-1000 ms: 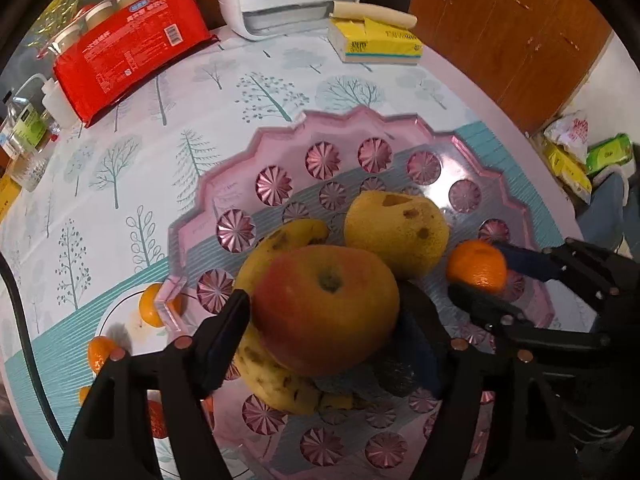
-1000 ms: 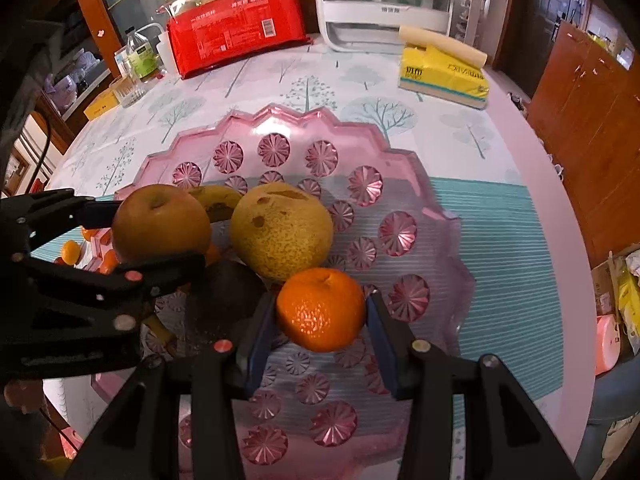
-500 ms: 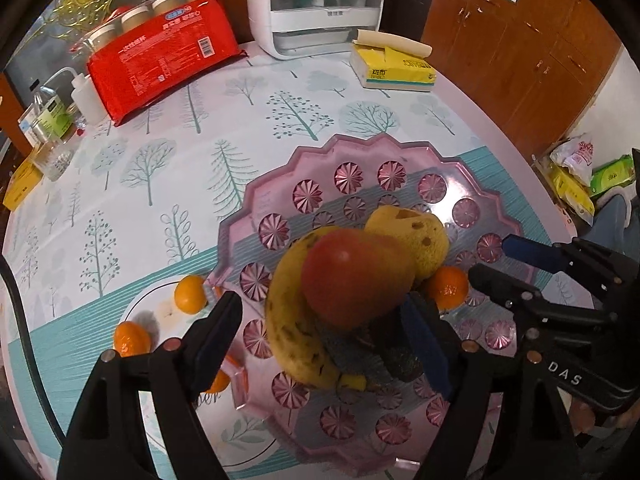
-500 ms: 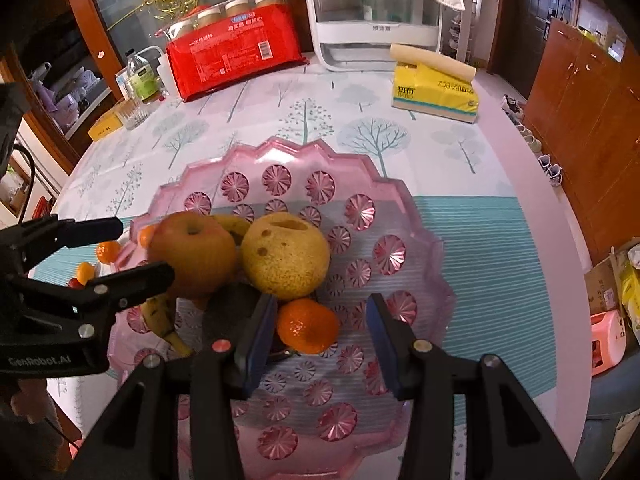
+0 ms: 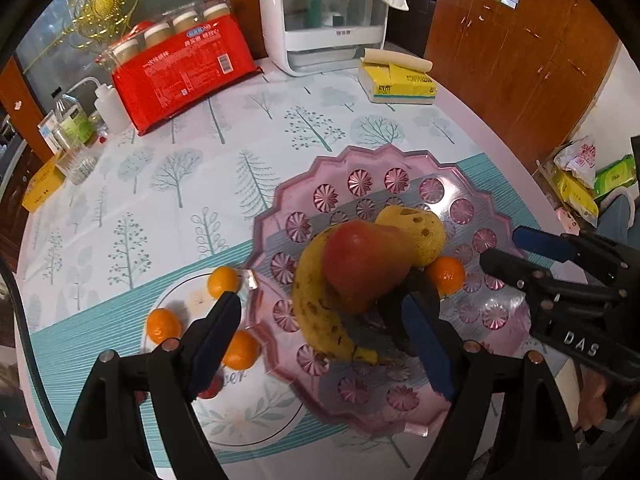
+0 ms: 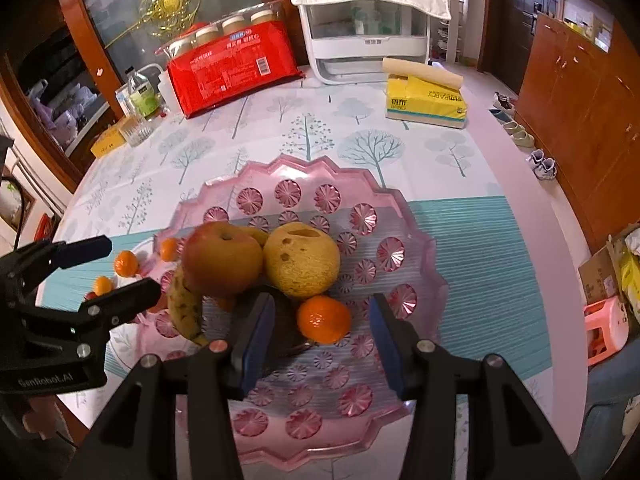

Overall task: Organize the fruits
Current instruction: 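Lower the apple and orange into the pink bowl and open both grippers, then move both grippers back to the small red apples on the white plate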

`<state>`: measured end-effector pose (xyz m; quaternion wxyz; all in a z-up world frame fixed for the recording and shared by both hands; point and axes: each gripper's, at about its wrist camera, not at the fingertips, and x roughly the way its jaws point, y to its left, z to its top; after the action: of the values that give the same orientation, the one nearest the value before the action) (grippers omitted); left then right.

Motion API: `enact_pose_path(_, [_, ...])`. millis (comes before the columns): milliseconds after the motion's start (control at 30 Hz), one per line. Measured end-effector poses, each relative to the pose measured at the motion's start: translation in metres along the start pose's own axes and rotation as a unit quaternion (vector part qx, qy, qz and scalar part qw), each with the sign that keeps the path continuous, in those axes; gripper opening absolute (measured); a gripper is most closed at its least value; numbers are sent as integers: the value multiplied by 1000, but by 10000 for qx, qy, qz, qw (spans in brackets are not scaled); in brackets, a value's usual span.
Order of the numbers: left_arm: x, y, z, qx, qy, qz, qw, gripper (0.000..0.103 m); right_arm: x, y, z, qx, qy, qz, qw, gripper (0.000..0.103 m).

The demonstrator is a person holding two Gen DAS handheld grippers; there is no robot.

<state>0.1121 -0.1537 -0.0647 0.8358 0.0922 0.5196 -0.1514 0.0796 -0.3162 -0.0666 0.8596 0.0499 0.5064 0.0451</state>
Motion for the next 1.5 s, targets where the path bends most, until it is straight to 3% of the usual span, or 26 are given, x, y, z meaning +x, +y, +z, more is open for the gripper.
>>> enact_pose_path(500, [-60, 38, -18, 15, -344, 108, 9993, 82, -46, 42, -5, 141, -399, 28, 9991, 50])
enact_pose_path(800, [-100, 64, -26, 295, -639, 95, 9975, 87, -82, 73, -8, 412, -772, -159, 9960, 51])
enact_pose_path(1000, [-127, 87, -30, 378, -886, 79, 9953, 87, -105, 100, -12, 490, -1045, -262, 9930, 57])
enact_pose_path(1500, [-171, 165, -55, 215, -1274, 225, 9914, 90, -137, 185, -22, 357, -1574, -402, 9861, 59])
